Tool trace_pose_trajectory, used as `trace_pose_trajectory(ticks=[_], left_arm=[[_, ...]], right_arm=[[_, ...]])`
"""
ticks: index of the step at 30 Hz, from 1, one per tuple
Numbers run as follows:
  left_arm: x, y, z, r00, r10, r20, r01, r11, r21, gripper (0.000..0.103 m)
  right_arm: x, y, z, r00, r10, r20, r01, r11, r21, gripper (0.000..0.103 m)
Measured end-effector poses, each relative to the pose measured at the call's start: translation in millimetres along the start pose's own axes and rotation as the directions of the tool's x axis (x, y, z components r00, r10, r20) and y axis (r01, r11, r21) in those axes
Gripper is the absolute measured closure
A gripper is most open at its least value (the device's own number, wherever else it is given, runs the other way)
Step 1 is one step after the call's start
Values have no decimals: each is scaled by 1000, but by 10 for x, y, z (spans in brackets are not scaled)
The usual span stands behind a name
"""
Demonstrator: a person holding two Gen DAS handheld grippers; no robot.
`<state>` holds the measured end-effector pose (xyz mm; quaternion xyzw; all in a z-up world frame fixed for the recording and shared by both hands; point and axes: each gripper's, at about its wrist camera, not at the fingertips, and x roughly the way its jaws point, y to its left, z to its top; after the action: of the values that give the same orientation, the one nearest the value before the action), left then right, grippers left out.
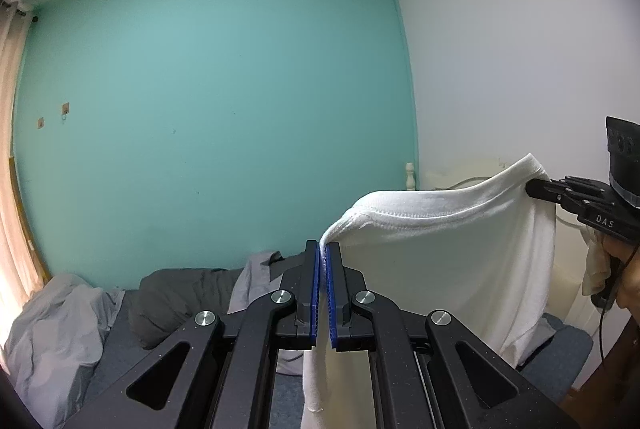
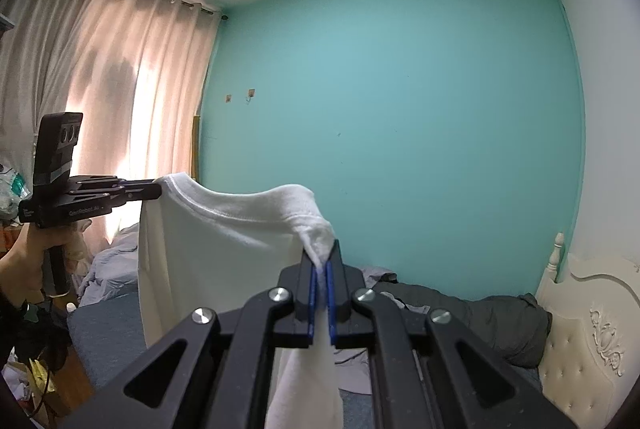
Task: Fold clothes
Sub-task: 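Lift the white garment by its shoulders with both grippers to hang it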
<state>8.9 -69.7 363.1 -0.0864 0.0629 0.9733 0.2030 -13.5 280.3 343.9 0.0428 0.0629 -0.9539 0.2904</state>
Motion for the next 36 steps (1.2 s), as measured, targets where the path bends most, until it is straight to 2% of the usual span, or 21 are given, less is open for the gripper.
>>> trace_pose_trajectory(ticks=[13, 22, 27, 30, 36], left_arm=[[-424, 57, -169, 1000, -12, 16, 12, 1000, -16, 100], [-359, 43, -305, 999, -37, 7, 37, 999, 0, 100], [17, 60, -479, 998, -49, -50, 48, 999, -9, 100], [343, 96, -658, 993, -56, -101, 54, 998, -21, 100], [1366, 254, -1272, 973, -61, -222, 47, 997, -66, 100]], right_arm=[[-133, 214, -26, 999, 31, -37, -32, 999, -16, 99], [-180, 219, -113, 997, 46, -66, -47, 999, -9, 99], [48, 71, -331, 991, 45, -125, -42, 999, 29, 99], [319, -47, -565, 984, 49, -171, -40, 997, 59, 99], [1086, -401, -1272, 956, 66, -286, -30, 991, 130, 99]])
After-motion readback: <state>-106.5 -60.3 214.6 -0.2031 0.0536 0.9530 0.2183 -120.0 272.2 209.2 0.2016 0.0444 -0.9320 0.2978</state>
